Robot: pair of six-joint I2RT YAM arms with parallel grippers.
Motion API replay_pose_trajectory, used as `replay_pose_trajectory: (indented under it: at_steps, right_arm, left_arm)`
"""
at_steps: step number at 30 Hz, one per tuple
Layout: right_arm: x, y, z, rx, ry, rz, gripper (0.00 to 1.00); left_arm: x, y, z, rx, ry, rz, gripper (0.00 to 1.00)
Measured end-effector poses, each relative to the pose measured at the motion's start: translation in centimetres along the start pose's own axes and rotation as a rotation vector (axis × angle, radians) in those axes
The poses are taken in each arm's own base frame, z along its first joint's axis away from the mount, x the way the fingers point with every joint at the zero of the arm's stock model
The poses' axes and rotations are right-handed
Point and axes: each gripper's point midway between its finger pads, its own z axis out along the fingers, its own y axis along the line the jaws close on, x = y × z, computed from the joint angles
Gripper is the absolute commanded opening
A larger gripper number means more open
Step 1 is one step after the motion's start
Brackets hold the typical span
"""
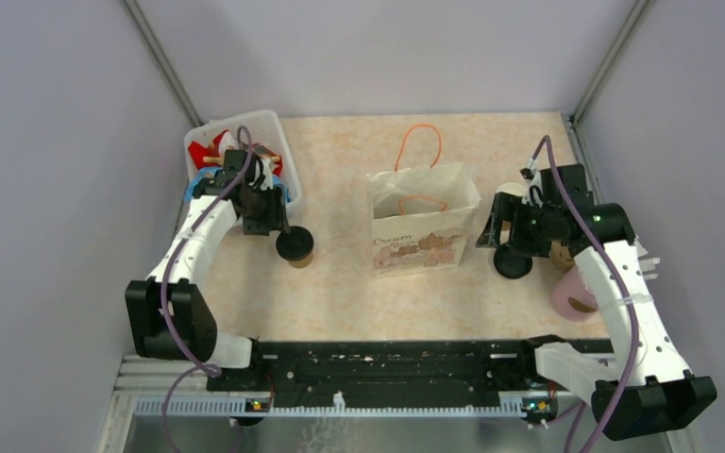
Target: Pack the takeout coffee
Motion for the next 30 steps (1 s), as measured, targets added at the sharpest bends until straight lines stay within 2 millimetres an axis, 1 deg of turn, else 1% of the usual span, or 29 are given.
replay_pose_trajectory:
  at_steps: [3,9,15,19,25,27,30]
  right_arm:
    - [0.0,0.1,0.0,-0.007,0.003,0.0,0.81]
    - [0.1,0.2,-0.1,-0.012,0.009,0.001,0.81]
    - [-0.2,0.6,-0.9,-0.018,-0.001,-0.003,0.81]
    - [-0.4,0.8,-1.3,-0.023,-0.009,-0.005,0.81]
    - [0.4,0.9,-1.4,-0.019,0.021,-0.015,0.81]
    - [0.9,1.3,-1.4,-0.024,0.036,-0.035,0.81]
    - [1.8,2.3,-1.3,-0.037,0.06,-0.084,0.81]
  left_arm:
    - [0.5,-0.2,0.8,0.025,0.025,0.005,0.57]
    - [1.9,-0.7,3.0,0.083,0.115,0.006,0.54]
    - [1.9,-1.7,3.3,0.152,0.105,0.01,0.48]
    - [2.4,-2.6,3.4,0.212,0.107,0.011,0.46]
    - [4.9,-4.4,2.8,0.285,0.145,0.03,0.46]
    - [5.8,-5.1,2.5,0.3,0.16,0.045,0.46]
    - [7.8,-6.6,1.9,0.329,0.197,0.068,0.47]
